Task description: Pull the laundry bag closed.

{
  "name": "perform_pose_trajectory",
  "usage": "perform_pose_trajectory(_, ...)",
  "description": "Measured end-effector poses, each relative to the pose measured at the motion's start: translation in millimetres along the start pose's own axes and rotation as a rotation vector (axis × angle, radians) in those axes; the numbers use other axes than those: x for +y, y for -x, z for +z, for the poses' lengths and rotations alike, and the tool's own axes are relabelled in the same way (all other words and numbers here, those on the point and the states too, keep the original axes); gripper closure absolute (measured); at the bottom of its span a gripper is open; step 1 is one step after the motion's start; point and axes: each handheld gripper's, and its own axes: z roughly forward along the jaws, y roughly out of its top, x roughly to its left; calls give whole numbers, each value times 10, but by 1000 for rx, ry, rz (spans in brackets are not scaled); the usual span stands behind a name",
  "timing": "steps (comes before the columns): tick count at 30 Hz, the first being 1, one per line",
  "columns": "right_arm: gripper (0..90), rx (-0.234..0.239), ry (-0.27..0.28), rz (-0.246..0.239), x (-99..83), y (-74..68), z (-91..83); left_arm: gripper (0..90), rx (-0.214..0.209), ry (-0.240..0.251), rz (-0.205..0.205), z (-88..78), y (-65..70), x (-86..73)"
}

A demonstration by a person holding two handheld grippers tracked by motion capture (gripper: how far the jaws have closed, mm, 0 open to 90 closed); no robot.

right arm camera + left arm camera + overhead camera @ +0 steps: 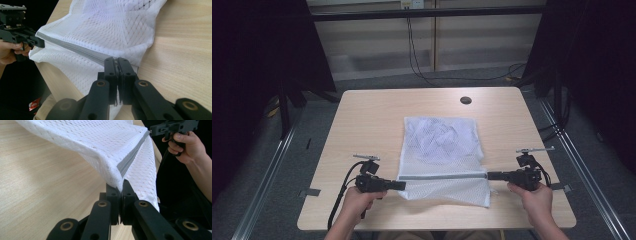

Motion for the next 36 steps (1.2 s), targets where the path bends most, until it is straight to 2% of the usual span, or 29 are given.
perform_pose_trajectory(2,862,1,6,-8,-1,-5,3,850,5,-9,5,-1,9,-1)
perform_pose_trajectory(4,858,-17,13,-19,-4,-11,0,775,24,-10,14,-16,7,-2)
perform_pose_trajectory(5,845,-14,20,-22,-6,-7,-5,727,40,-9,23,-31,-1,3)
perform_pose_trajectory(6,819,-15,27,-16,-6,-6,-16,637,51,-10,20,-44,-14,8)
perform_pose_trajectory(7,805,-19,36,-16,-6,0,-22,610,45,-11,19,-53,-20,8)
perform_pose_trajectory(10,747,-27,46,-21,-8,9,-32,587,54,-4,35,-67,-13,11)
perform_pose_trajectory(11,737,-30,44,-22,-8,8,-29,584,43,-5,32,-66,-14,12)
perform_pose_trajectory(15,659,-46,48,-34,-6,-17,-17,537,89,-25,67,-70,-5,16)
perform_pose_trajectory(17,597,-58,54,-46,-3,-22,-22,461,104,-28,92,-73,-1,22)
perform_pose_trajectory(20,530,-70,68,-52,2,-24,-32,356,153,-25,142,-83,27,38)
perform_pose_trajectory(23,411,-94,82,-82,12,-31,-34,231,189,7,160,-109,26,54)
perform_pose_trajectory(26,328,-125,96,-108,21,-37,-37,143,259,49,198,-142,33,62)
perform_pose_trajectory(29,262,-163,112,-144,24,-55,-43,110,343,81,244,-182,43,67)
perform_pose_trajectory(31,234,-185,114,-161,21,-63,-44,103,369,80,249,-199,42,74)
perform_pose_trajectory(36,192,-217,122,-187,13,-54,-40,99,402,68,250,-200,-5,72)
